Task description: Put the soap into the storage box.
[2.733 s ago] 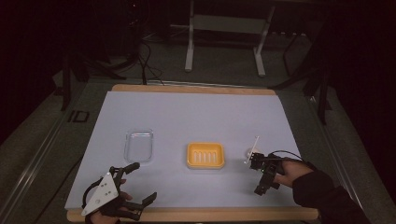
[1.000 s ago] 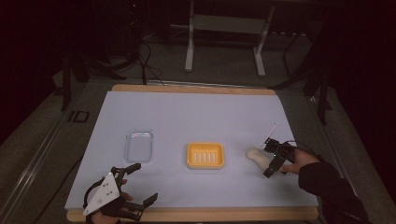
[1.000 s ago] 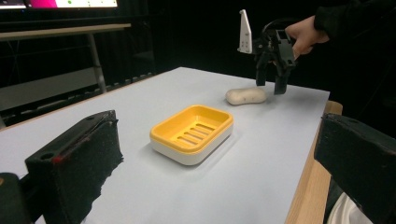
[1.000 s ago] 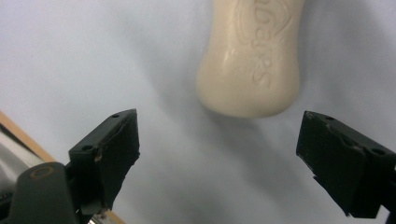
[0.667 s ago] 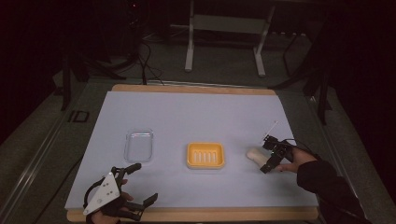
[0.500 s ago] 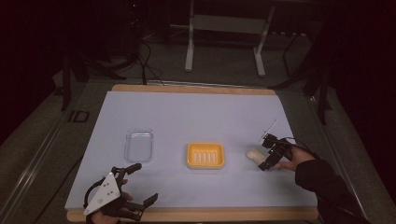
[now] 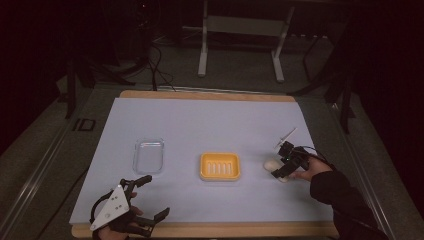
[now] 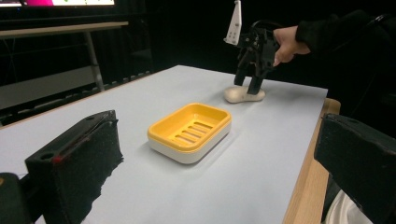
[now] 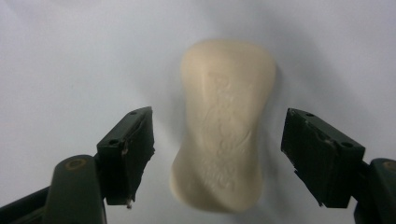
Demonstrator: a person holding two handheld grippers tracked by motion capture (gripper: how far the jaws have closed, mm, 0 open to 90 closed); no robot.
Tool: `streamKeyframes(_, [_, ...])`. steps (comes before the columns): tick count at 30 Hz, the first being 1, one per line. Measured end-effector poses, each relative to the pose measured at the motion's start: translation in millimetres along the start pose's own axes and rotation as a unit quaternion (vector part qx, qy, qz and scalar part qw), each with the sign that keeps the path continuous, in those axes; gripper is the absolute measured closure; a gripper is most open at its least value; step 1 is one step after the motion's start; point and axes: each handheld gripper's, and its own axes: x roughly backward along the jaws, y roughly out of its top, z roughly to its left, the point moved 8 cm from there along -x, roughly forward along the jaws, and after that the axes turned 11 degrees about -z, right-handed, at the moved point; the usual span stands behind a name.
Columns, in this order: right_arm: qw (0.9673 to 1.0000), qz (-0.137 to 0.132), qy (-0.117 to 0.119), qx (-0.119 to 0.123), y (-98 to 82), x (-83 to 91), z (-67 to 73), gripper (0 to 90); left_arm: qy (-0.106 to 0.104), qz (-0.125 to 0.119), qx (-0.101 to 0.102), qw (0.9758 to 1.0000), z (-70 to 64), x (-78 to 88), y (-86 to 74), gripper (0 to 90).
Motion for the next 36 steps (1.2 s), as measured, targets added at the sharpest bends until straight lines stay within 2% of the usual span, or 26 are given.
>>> streamKeyframes(3, [0.9998, -0.018, 0.003, -0.005, 1.2, -1.5, -1.6, 28.1, 0.0, 0.0, 0.0, 1.0, 0.0, 0.0, 0.1, 0.8])
streamKeyframes(7, [0.9997, -0.023, 0.002, 0.0, -0.9, -6.0, -2.5, 31.5, 0.0, 0.0, 0.0, 1.0, -0.1, -0.1, -0.2, 0.8])
streamKeyframes(11, [0.9997, -0.02, -0.006, 0.01, -4.2, -9.5, -2.3, 39.0, -0.001, 0.001, 0.002, 1.0, -0.3, -0.2, -0.2, 0.7])
streamKeyframes(19, [0.9998, -0.003, -0.012, 0.013, -9.6, -18.5, -1.0, 44.7, -0.002, 0.002, 0.001, 1.0, -0.8, -0.2, -0.4, 0.7])
streamKeyframes(25, [0.9995, 0.01, -0.024, 0.017, -9.2, -18.3, 3.0, 49.0, -0.005, 0.003, 0.0, 1.0, -2.6, -0.9, -0.8, 0.7])
streamKeyframes(27, [0.9995, 0.016, -0.026, 0.012, -8.9, -18.5, 3.3, 49.3, -0.006, 0.004, 0.0, 1.0, -2.8, -0.9, -0.9, 0.7])
streamKeyframes(36, [0.9998, 0.002, -0.018, 0.002, -8.4, -17.9, 1.9, 49.8, -0.005, 0.004, 0.001, 1.0, -2.6, -1.1, -1.2, 0.7])
